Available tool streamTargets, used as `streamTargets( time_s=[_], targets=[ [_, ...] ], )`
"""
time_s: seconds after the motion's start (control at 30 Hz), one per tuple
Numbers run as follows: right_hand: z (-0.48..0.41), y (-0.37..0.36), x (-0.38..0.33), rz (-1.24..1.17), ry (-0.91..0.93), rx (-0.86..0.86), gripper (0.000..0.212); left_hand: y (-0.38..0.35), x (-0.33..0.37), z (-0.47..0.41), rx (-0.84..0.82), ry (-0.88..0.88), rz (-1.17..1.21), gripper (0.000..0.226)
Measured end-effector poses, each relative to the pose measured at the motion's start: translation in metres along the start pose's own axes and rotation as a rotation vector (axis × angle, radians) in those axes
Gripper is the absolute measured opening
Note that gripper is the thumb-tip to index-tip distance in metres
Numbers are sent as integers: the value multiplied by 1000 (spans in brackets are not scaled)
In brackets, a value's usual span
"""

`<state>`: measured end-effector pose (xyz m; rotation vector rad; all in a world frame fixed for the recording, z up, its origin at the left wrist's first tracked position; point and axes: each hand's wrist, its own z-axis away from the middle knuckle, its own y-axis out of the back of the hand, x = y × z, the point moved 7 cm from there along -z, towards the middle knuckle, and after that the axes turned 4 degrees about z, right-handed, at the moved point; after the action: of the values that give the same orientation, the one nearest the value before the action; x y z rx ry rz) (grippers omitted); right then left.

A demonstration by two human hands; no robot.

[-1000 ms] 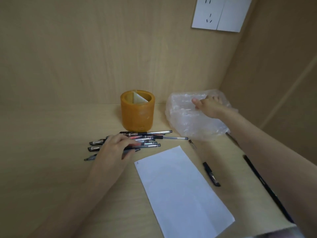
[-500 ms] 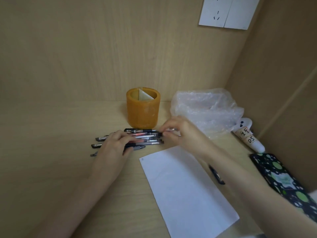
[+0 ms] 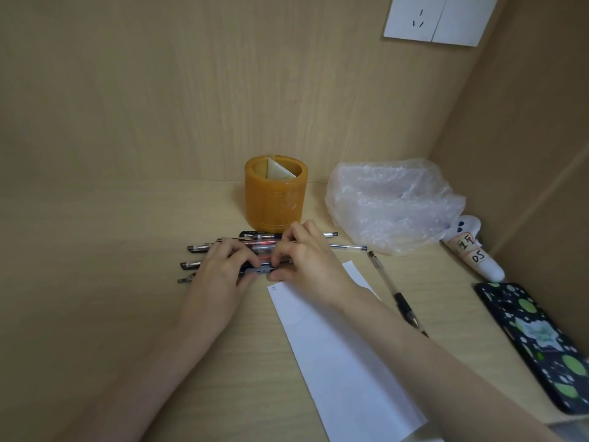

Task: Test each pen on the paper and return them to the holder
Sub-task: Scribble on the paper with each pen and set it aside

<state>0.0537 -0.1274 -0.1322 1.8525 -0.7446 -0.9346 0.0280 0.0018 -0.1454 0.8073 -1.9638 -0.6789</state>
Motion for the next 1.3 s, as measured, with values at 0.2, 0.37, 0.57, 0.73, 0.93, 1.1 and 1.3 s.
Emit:
streamTargets(
  time_s=[0.2,0.37,0.57,0.73,0.93,1.1,1.3],
  targets=[
    [-2,-7,-11,-80,28,-22,19,-1,1,1,9,-32,-36,19],
    [0,-3,-11,-118,44,21,12,9,3,2,71,-45,-47,15],
    [14,38,9,-467,-227,114,6,59,5,-1,280,74,23,31],
    [34,46,10,-738,-328,38,8,64,1,-2,380,294,847,23],
    [43,25,-20,-997,-283,-300,29,45,28,-12,209,419,1139,27],
    [34,15,-45,-1496,-414,-463,37,33,52,-13,95,310,925,21],
    [39,1,-34,-1811,-654,-540,74,17,40,-1,-37,330,822,36]
  ],
)
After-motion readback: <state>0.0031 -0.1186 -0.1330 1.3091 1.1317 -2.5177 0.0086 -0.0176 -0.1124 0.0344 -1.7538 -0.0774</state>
